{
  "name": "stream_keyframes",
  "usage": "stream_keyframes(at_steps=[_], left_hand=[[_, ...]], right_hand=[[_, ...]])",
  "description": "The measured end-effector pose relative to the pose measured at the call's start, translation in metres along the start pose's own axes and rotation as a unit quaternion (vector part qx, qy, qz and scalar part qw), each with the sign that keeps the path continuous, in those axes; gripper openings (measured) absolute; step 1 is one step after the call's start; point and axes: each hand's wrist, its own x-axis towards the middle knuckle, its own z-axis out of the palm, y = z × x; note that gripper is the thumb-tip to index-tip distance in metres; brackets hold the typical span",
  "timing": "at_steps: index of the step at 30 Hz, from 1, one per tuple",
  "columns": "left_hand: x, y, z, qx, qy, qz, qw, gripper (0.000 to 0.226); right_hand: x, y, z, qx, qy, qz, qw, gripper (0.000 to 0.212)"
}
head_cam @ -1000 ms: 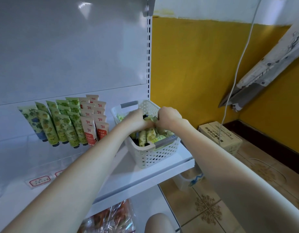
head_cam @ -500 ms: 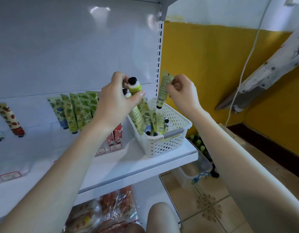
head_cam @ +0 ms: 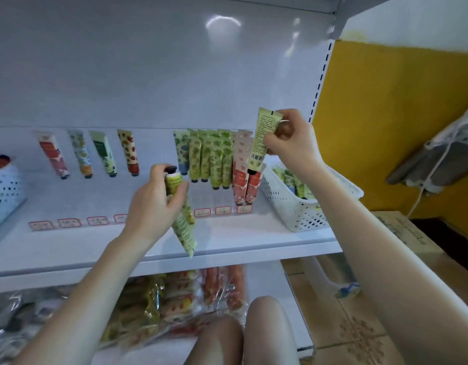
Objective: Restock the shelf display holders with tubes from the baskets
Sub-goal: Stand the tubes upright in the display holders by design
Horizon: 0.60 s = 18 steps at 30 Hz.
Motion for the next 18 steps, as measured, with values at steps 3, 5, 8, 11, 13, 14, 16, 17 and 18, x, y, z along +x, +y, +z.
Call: stream_keyframes(at_steps=[3, 5, 8, 11, 13, 14, 16, 17, 18], left_hand=[[-0.010, -0.031, -0.010, 0.023, 0.007, -0.066, 0.998, 0.039], [-0.014, -0.047, -0.014, 0.008, -0.003, -0.105, 0.994, 0.038], [-0.017, -0.066, -0.015, -0.030, -0.005, -0.138, 0.990, 0.038], [-0.016, -0.077, -0.012, -0.062, 0.002, -0.163, 0.985, 0.037], [-0.015, -0.083, -0.009, -0.081, 0.004, -0.172, 0.982, 0.037], [-0.014, -0.085, -0.007, -0.090, 0.005, -0.178, 0.980, 0.037], [-0.011, -0.091, -0.004, -0.108, 0.007, -0.192, 0.975, 0.036], [-0.010, -0.094, -0.002, -0.114, 0.007, -0.199, 0.973, 0.036], [-0.008, -0.096, 0.000, -0.120, 0.007, -0.204, 0.971, 0.036]], right_hand=[[0.000, 0.001, 0.021, -0.002, -0.020, 0.001, 1.000, 0.033], [0.001, 0.004, 0.035, -0.009, -0.036, 0.007, 0.999, 0.034], [0.005, 0.008, 0.056, -0.012, -0.062, 0.030, 0.998, 0.032], [0.009, 0.012, 0.073, -0.032, -0.084, 0.048, 0.995, 0.038], [0.010, 0.013, 0.079, -0.051, -0.099, 0.041, 0.993, 0.044], [0.010, 0.013, 0.080, -0.069, -0.109, 0.034, 0.991, 0.050], [0.011, 0.013, 0.084, -0.107, -0.118, 0.021, 0.987, 0.059], [0.012, 0.014, 0.086, -0.121, -0.115, 0.018, 0.986, 0.062], [0.013, 0.015, 0.087, -0.130, -0.109, 0.015, 0.985, 0.064]])
